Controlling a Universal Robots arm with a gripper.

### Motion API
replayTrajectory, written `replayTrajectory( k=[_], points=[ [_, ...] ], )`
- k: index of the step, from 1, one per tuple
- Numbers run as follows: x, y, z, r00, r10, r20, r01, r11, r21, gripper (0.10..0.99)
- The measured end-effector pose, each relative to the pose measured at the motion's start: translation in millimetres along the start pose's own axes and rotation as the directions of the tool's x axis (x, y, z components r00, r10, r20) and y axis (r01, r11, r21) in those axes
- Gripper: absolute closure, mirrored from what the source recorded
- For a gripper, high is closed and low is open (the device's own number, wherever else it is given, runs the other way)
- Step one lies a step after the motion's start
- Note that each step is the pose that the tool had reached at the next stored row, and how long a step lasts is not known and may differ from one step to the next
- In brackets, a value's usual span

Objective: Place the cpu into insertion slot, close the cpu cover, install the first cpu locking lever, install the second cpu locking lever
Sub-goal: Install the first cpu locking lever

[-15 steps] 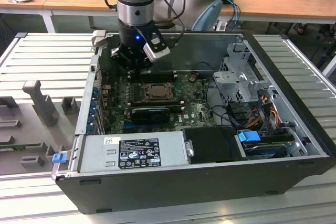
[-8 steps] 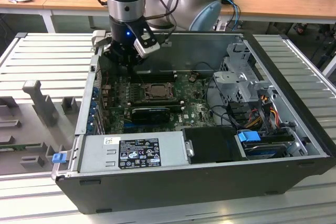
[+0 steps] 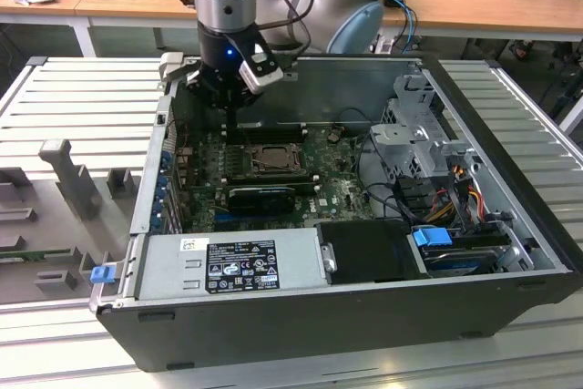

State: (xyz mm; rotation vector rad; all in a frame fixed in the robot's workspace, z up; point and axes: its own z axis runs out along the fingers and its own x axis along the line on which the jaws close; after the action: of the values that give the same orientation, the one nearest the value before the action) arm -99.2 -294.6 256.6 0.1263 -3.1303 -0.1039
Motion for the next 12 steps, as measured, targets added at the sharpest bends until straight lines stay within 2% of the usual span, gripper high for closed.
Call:
replayTrajectory(
  k=[3, 12],
  points=[
    [-5.2, -0.5, -0.1, 1.0, 0.0, 0.0, 0.0, 1.0, 0.0, 0.98],
    [-8.9, -0.7, 0.0, 1.0, 0.0, 0.0, 0.0, 1.0, 0.0, 0.98]
  ],
)
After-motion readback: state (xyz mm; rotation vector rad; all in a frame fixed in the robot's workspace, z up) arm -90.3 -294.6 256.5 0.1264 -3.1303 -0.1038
